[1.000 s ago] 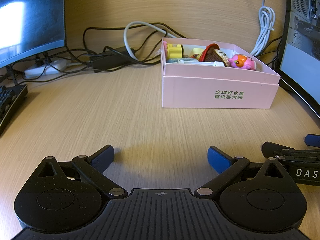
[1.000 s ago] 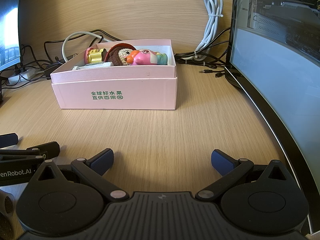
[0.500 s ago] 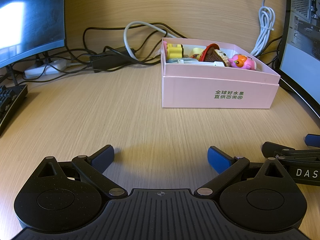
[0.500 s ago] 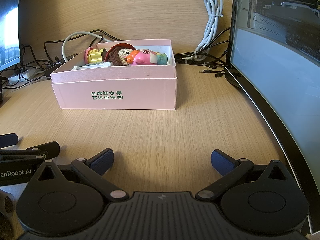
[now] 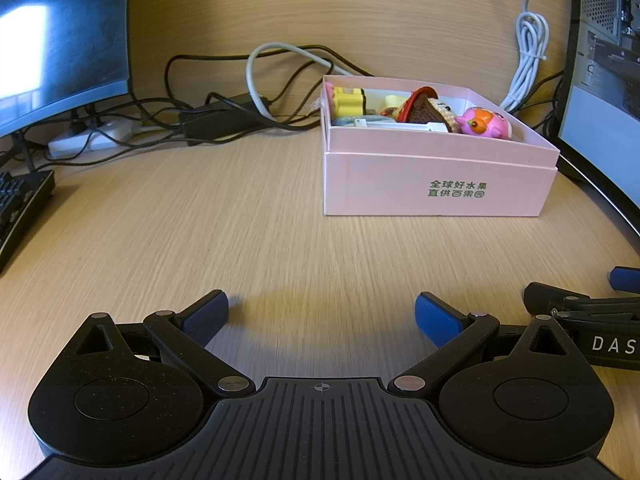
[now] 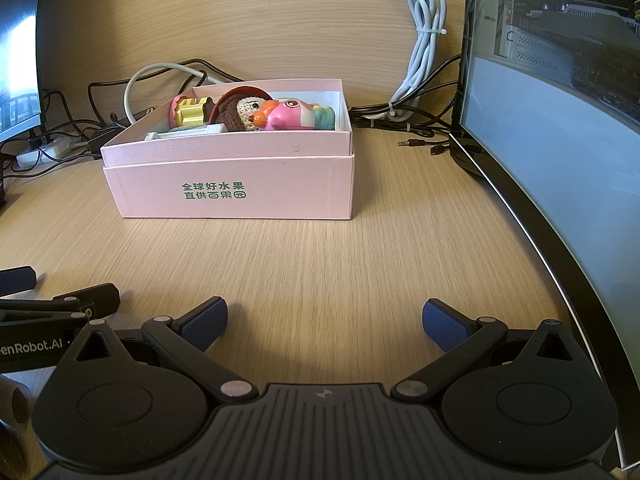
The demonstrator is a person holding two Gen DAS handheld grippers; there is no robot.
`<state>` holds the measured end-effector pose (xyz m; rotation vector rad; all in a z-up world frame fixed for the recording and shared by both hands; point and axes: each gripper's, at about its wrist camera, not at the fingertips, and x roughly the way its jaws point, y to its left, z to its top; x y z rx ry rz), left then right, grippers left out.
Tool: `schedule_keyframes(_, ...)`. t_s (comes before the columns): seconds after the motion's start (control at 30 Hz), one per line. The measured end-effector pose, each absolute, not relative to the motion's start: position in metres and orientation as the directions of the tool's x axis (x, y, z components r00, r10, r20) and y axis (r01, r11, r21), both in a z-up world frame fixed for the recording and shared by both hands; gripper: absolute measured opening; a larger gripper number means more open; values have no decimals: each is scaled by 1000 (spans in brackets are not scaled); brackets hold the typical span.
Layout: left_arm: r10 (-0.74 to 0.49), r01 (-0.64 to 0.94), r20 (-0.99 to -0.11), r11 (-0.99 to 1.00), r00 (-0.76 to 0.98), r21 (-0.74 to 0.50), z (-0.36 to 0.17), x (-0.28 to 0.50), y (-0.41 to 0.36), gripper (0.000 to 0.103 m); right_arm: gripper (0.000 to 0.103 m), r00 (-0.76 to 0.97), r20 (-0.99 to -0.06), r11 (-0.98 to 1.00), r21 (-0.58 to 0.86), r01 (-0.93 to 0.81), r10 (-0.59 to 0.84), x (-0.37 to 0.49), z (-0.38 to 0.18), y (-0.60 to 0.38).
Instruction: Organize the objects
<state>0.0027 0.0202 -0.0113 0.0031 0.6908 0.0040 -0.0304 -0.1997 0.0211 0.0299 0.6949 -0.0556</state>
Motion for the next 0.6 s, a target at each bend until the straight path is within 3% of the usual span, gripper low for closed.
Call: schedule_keyframes(0.6, -3, 14, -637, 1000, 771, 12, -12, 2, 19, 102, 103, 767, -641, 998, 9, 61, -41, -31, 21, -200)
